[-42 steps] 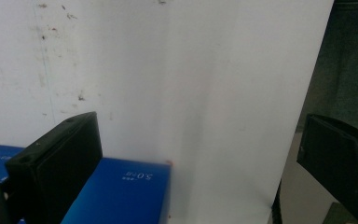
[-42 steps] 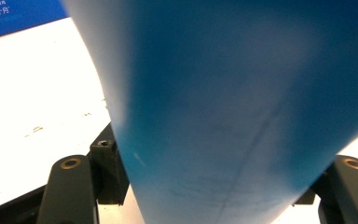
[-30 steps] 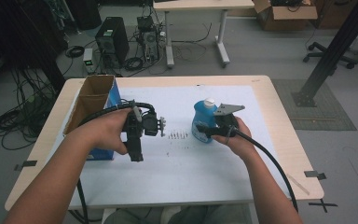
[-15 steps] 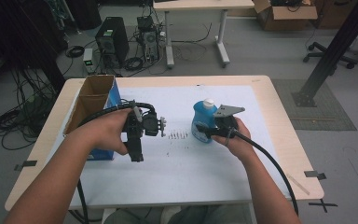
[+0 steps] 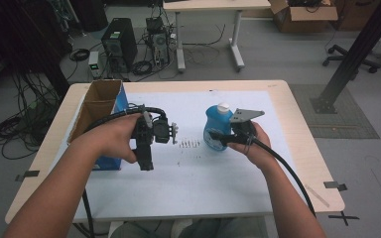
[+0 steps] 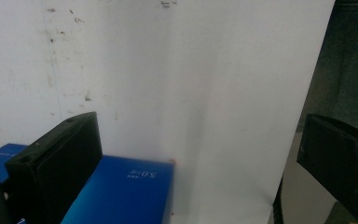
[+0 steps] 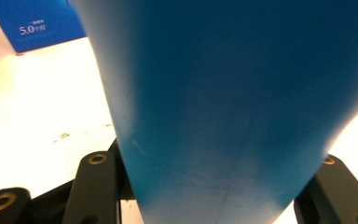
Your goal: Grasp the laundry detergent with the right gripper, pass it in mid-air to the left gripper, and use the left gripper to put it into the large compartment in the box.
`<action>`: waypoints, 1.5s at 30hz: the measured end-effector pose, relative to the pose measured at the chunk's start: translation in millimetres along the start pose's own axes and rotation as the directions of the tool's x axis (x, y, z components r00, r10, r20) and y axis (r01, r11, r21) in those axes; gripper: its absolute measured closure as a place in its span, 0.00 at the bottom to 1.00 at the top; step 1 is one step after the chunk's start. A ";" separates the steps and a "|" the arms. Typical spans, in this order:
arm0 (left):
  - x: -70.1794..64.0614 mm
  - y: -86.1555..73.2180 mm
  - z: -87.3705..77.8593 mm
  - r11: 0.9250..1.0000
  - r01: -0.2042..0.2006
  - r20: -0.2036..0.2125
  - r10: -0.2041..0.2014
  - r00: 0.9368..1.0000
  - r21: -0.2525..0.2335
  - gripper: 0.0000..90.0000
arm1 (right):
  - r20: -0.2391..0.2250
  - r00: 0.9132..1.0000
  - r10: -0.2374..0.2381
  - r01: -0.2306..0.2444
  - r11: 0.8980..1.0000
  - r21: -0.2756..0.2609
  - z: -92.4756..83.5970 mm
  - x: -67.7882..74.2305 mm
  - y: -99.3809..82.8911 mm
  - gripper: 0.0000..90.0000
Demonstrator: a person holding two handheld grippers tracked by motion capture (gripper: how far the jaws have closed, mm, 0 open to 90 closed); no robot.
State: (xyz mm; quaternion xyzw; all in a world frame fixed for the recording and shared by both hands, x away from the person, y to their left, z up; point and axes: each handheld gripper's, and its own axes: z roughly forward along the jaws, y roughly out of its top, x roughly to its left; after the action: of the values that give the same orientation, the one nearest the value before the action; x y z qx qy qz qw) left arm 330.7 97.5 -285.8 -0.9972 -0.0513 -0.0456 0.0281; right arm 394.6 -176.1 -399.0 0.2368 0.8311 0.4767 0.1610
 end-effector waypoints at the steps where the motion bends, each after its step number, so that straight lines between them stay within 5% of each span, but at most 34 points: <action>1: 1.3 1.1 -0.9 1.000 0.001 -0.002 -0.001 1.000 0.001 0.00 | 0.000 1.000 -0.011 0.011 1.000 0.004 -3.4 0.0 2.7 0.51; 10: 4.6 8.8 -9.7 1.000 -0.015 -0.008 0.015 1.000 -0.006 0.00 | -0.100 0.992 -0.078 0.078 0.997 -0.007 -27.9 8.1 25.4 0.50; 18: 5.4 13.6 -18.6 1.000 -0.022 -0.016 0.022 1.000 -0.016 0.00 | -0.234 0.960 -0.152 0.156 0.988 -0.003 -38.0 23.4 39.4 0.50; 21: 5.9 14.8 -22.9 0.999 -0.028 -0.012 0.027 1.000 -0.019 0.00 | -0.295 0.938 -0.182 0.191 0.982 0.000 -38.1 30.9 41.8 0.50; 24: 5.5 15.9 -24.2 0.999 -0.030 -0.012 0.030 0.999 -0.026 0.00 | -0.321 0.927 -0.194 0.207 0.978 0.004 -36.6 34.5 42.5 0.50; 26: 5.0 18.4 -26.0 0.999 -0.036 -0.009 0.035 0.999 -0.029 0.00 | -0.355 0.910 -0.214 0.234 0.972 0.014 -33.2 39.5 42.6 0.50; 29: 4.2 20.1 -26.2 0.999 -0.037 -0.006 0.037 0.999 -0.032 0.00 | -0.377 0.900 -0.220 0.243 0.970 0.013 -30.5 42.3 41.4 0.50; 37: 4.1 25.7 -29.1 0.997 -0.052 0.012 0.053 0.999 -0.052 0.00 | -0.456 0.856 -0.245 0.279 0.960 0.006 -14.0 59.4 36.6 0.50; 45: 0.4 29.9 -28.2 0.996 -0.068 0.020 0.069 0.997 -0.049 0.00 | -0.483 0.841 -0.244 0.277 0.961 -0.004 3.0 71.7 30.7 0.50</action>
State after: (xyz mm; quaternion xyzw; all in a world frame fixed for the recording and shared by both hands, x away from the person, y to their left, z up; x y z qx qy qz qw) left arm 331.8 66.1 -259.3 -0.9992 -0.0163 -0.0352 0.0048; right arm 343.5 -121.4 -376.8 0.0016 0.8846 0.4663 0.0056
